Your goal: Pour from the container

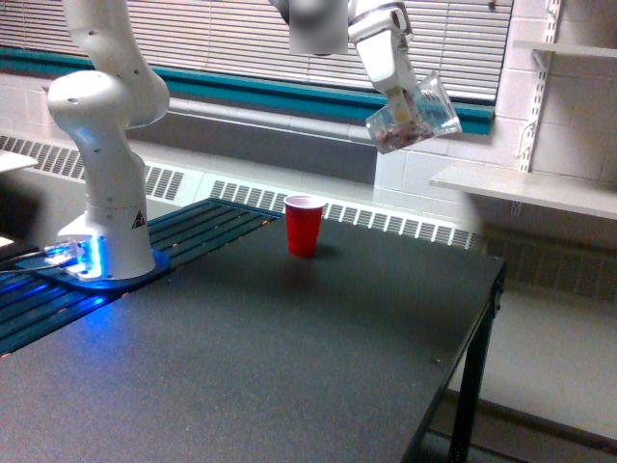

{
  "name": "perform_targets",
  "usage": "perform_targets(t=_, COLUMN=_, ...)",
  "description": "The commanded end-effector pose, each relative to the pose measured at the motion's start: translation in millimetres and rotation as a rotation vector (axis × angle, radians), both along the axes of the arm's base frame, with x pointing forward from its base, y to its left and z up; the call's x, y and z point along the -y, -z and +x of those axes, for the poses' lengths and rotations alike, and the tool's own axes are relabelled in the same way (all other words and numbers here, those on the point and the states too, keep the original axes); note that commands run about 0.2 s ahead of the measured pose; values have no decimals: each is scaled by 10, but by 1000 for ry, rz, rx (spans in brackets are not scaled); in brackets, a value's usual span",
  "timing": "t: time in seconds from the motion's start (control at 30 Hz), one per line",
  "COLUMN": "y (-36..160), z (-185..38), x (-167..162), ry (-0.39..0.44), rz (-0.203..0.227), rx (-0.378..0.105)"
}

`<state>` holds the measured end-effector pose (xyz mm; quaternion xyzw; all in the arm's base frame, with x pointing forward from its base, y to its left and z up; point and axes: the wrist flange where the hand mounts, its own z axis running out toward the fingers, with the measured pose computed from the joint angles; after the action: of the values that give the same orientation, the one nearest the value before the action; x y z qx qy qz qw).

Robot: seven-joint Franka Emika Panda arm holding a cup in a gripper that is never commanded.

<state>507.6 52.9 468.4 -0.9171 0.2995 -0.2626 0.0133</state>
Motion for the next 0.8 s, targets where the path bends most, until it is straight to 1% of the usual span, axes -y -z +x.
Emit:
perform_targets(t=0.03, y=-29, z=-204, x=-366, ry=-24, rz=1, rx=21)
perform_targets(t=0.1, y=-2, z=-273, x=-465, ry=-41, rz=-11, rx=18)
perform_targets(t=0.4, y=178, z=-593, x=-847, ry=-102, rz=-28, rx=0)
perform_targets(t=0.6, y=339, z=-811, x=-1077, ry=-139, rz=-30, rx=-19)
perform_targets(t=0.8, y=512, z=-1030, x=-1286, ry=-175, rz=-49, rx=-43)
